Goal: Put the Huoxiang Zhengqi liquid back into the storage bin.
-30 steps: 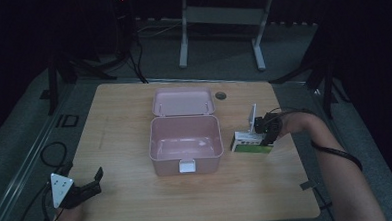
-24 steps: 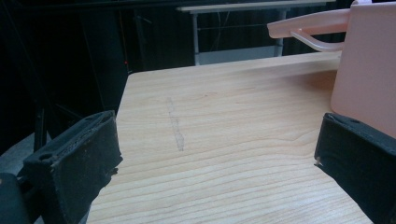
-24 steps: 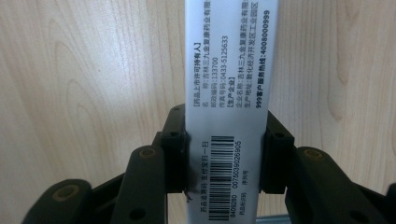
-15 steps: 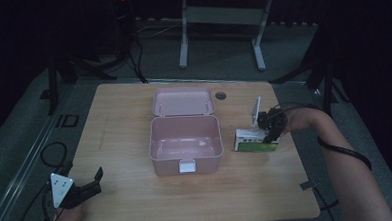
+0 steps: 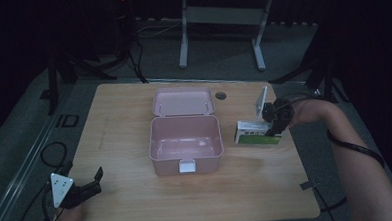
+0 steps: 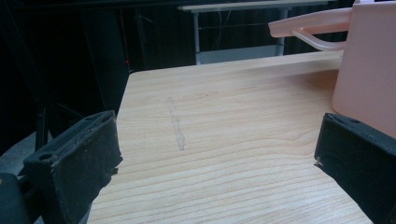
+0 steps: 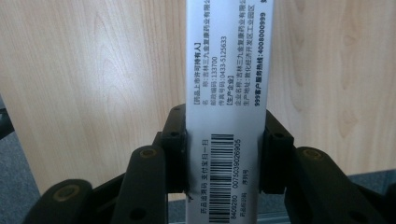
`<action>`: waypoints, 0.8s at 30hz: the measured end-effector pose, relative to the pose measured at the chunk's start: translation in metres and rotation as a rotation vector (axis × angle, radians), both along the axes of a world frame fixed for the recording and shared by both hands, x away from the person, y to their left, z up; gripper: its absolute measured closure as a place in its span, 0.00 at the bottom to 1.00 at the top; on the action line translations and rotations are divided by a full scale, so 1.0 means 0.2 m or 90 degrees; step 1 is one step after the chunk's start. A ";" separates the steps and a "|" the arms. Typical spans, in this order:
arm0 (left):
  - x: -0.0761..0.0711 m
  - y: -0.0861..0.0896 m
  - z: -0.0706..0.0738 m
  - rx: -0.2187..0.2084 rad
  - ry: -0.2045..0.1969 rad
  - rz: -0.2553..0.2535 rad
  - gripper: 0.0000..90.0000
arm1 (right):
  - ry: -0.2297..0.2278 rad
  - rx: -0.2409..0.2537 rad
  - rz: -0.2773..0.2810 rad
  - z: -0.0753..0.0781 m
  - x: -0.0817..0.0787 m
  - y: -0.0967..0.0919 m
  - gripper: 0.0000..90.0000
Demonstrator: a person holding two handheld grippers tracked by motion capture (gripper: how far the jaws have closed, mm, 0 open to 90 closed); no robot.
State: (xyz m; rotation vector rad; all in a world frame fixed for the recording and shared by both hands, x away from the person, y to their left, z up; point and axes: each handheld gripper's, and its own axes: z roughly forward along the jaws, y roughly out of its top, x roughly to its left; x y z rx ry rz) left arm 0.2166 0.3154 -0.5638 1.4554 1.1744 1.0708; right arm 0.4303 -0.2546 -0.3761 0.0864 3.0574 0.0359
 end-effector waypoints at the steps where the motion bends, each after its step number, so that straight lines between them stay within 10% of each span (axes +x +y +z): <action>1: 0.00 0.00 0.00 0.000 0.000 0.000 0.00 | -0.003 0.002 0.000 0.02 0.00 0.00 0.69; 24: 0.00 0.00 0.00 0.001 -0.001 0.002 0.00 | -0.038 0.035 0.017 0.35 -0.10 0.07 0.69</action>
